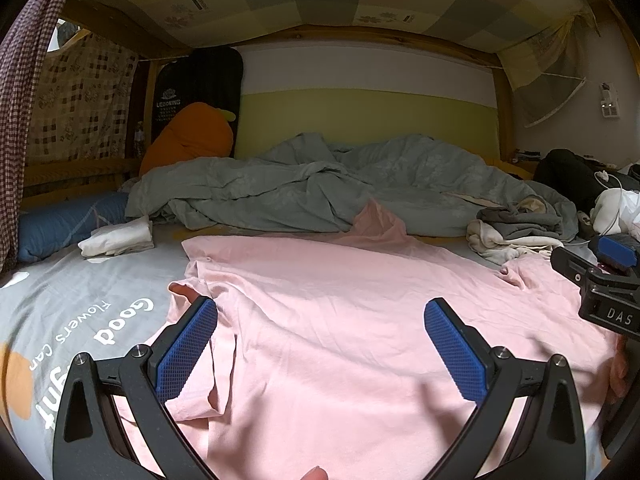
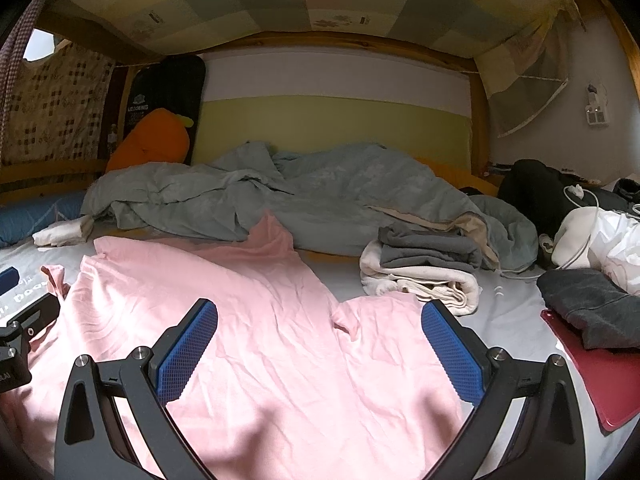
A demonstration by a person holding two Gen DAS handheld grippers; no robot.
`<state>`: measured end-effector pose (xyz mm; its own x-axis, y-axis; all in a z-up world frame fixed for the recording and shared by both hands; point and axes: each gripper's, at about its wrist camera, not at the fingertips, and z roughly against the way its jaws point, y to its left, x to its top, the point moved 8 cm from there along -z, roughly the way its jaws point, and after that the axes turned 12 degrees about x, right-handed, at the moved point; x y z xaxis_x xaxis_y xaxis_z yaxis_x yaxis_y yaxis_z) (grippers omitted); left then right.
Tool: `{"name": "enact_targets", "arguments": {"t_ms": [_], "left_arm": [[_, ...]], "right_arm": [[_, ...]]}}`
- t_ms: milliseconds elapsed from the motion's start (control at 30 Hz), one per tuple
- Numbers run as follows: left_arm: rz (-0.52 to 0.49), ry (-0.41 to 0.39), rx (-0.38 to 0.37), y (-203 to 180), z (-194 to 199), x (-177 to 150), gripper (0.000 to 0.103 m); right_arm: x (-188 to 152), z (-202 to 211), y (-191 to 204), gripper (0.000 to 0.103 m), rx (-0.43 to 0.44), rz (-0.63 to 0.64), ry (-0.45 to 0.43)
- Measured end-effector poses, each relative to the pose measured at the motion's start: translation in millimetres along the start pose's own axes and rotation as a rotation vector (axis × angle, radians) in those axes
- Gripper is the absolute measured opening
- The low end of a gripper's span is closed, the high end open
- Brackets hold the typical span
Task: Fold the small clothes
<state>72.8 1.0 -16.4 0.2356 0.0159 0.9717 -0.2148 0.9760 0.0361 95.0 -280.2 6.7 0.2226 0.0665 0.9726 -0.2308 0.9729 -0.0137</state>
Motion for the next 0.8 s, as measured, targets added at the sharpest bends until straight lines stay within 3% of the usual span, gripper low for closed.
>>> {"name": "enact_targets", "arguments": {"t_ms": [467,667,800], "left_arm": [[-0.009,-0.014,0.004,1,3,4,0.103],[0.051,-0.022,-0.025,8,8,12,0.103],[0.073,-0.059,-0.037,14,20,29,0.103]], "right_arm": [[2,5,1,0.102,-0.014,0.007,-0.023],[12,11,-4,0.102,0.001,0.005,-0.024],[31,22,-21,0.102,0.049,-0.063,-0.044]]}}
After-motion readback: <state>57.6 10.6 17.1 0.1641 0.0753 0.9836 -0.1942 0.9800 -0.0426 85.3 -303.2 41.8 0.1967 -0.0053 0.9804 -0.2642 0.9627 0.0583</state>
